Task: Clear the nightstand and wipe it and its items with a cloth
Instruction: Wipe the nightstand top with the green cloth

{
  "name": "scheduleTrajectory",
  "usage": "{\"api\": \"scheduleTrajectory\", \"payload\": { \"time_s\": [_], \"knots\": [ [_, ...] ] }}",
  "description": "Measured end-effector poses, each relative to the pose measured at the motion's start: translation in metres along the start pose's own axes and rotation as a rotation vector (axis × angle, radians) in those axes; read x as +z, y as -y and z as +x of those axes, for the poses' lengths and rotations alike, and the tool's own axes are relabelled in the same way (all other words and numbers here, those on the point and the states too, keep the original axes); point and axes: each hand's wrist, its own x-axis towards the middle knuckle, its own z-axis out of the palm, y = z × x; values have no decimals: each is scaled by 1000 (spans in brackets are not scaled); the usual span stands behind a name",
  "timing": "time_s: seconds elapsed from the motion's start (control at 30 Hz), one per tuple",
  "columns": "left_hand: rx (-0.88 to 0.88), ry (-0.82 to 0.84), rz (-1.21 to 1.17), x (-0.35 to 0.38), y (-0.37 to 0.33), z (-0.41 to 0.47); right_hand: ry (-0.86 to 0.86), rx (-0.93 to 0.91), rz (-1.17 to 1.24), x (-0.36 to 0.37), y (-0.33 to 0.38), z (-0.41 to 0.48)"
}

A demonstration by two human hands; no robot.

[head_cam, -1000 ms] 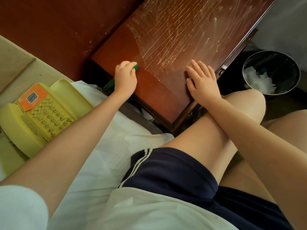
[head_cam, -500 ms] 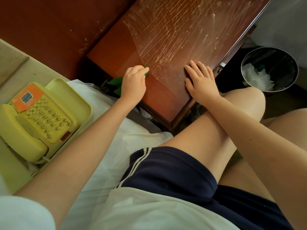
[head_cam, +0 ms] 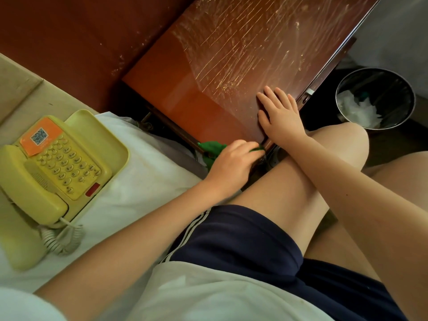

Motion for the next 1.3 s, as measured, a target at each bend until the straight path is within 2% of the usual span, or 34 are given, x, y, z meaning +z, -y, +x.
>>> {"api": "scheduleTrajectory", "payload": {
  "time_s": [0.1,0.17,0.3,0.4,0.5,0.6,0.73,0.9,1.13,1.3],
  "knots": [
    [-95,28,-167,-13,3,1,-8,3,8,1,0,-1],
    [-253,-55,-175,-29,18,11,-6,2,9,0,0,-1],
    [-515,-250,-20,-63,78,37,3,8,19,0,0,-2],
    [-674,-256,84,-76,120,50,3,15,24,0,0,-1],
    [-750,-260,127,-78,144,57,7,17,21,0,1,-2],
    [-718,-256,167,-73,147,58,3,13,19,1,1,-2],
    [-576,-193,227,-66,140,55,7,23,24,0,1,-1],
    [-480,-154,208,-59,127,52,-4,20,40,0,2,-1],
    [-296,-154,140,-41,85,41,1,24,39,-1,2,-1],
    [-172,-93,118,-20,46,30,4,30,39,0,1,0]
  ]
}}
